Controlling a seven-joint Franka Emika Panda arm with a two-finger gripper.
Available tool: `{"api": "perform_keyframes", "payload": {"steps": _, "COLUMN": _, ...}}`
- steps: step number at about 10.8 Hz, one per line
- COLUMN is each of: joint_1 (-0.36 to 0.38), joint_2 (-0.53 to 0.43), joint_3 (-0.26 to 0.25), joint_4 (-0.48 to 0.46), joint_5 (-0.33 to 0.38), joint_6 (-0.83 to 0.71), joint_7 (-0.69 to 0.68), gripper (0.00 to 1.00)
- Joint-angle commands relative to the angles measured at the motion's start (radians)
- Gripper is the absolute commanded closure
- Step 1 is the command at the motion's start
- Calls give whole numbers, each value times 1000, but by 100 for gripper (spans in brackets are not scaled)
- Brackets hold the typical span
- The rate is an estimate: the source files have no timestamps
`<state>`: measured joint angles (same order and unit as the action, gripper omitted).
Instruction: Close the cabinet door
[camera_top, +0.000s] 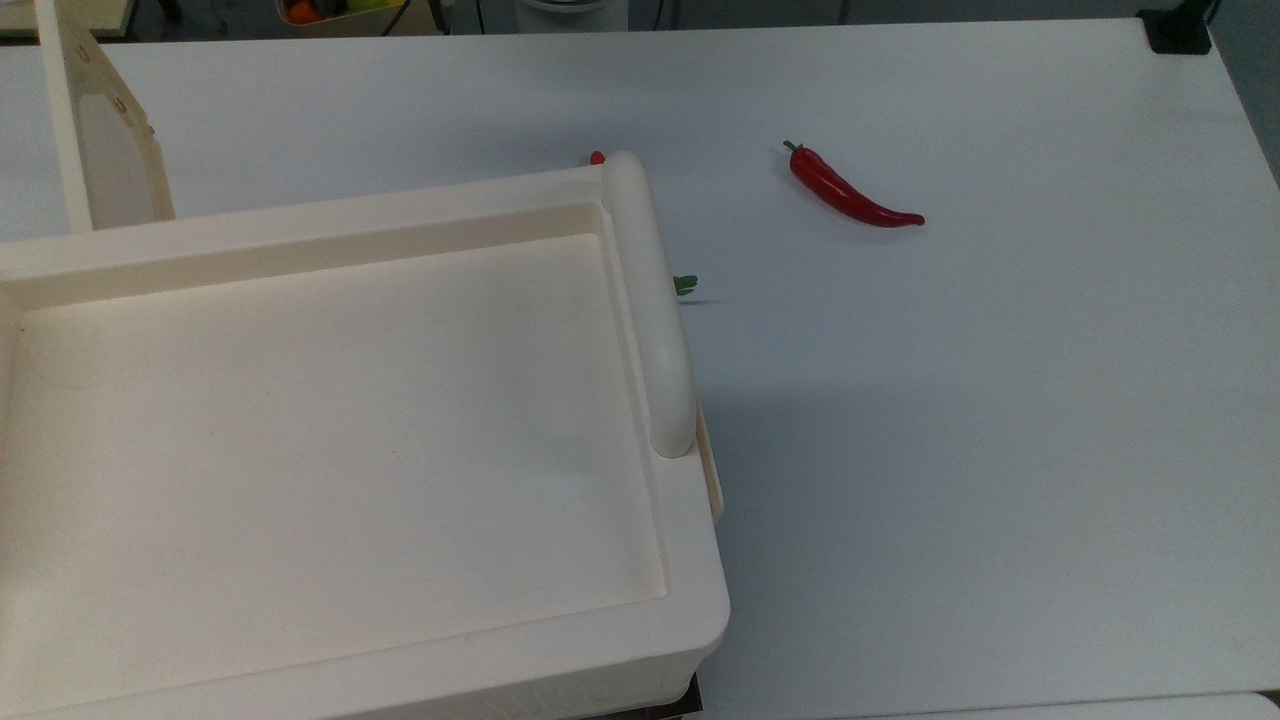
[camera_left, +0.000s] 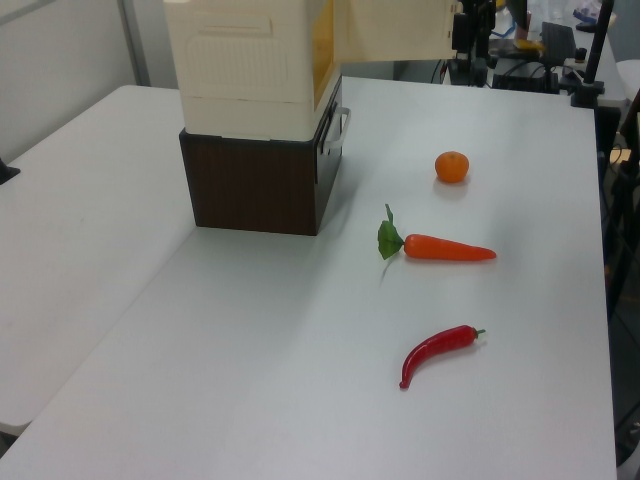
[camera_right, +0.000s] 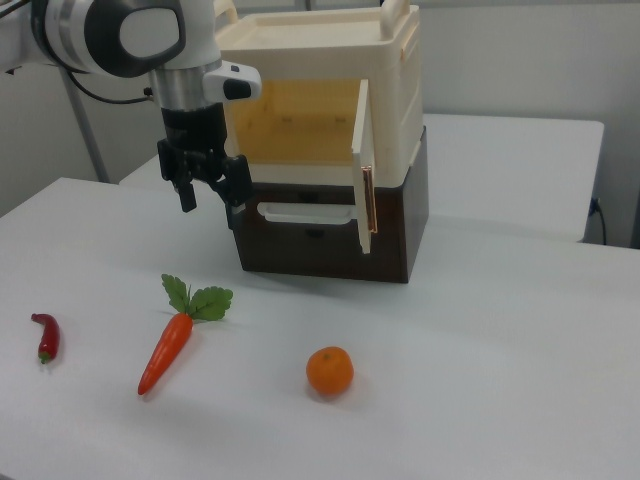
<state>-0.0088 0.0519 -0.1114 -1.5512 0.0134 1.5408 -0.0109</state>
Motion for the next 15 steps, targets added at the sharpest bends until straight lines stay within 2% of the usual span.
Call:
{"api": "perform_keyframes", "payload": {"steps": 1, "joint_1": 18, "joint_2": -15, "joint_3": -17, "joint_4": 6, "joint_5": 13, "joint_6": -19, "joint_7": -18, "gripper": 16}}
{"api": "perform_keyframes", "payload": {"steps": 3, "joint_1": 20, "joint_2": -20, "joint_3": -16, "joint_4": 6, "joint_5": 13, "joint_6": -22, "joint_7": -65, "gripper": 77}}
{"api": "perform_keyframes", "payload": {"steps": 4, "joint_1": 18, "joint_2": -20, "joint_3": -17, "joint_4": 8, "joint_5": 13, "joint_6": -42, "joint_7": -101, "gripper": 87}}
{"api": "perform_keyframes", "payload": {"steps": 5, "joint_1": 18, "joint_2": -20, "joint_3": -19, "joint_4": 8, "joint_5": 13, "joint_6": -57, "joint_7": -139, "gripper": 89}}
{"api": "perform_keyframes", "payload": {"steps": 6, "joint_1": 17, "joint_2": -20, "joint_3": -25, "joint_4": 8, "joint_5": 10, "joint_6": -59, "joint_7": -226, "gripper": 89}}
{"api": "perform_keyframes", "payload": {"steps": 7, "joint_1": 7, "joint_2": -26, "joint_3": -30, "joint_4": 8, "joint_5": 2, "joint_6": -67, "joint_7": -341, "gripper": 94}}
{"api": "perform_keyframes", "payload": {"steps": 10, "joint_1": 4, "joint_2": -30, "joint_3": -140, "joint_4": 54, "joint_5": -19, "joint_6": -152, "joint_7": -822, "gripper": 99}}
{"api": "perform_keyframes", "payload": {"steps": 12, "joint_1": 3, "joint_2": -12, "joint_3": -221, "joint_4": 54, "joint_5": -68, "joint_6": -136, "joint_7": -1104, "gripper": 99}}
{"api": "perform_keyframes", "payload": {"steps": 14, "joint_1": 3, "joint_2": 5, "joint_3": -316, "joint_4": 52, "joint_5": -75, "joint_6": 5, "joint_7": -1294, "gripper": 99}}
{"api": "perform_keyframes", "payload": {"steps": 15, "joint_1": 3, "joint_2": 19, "joint_3": -373, "joint_4": 49, "joint_5": -55, "joint_6": 116, "joint_7": -1386, "gripper": 99}}
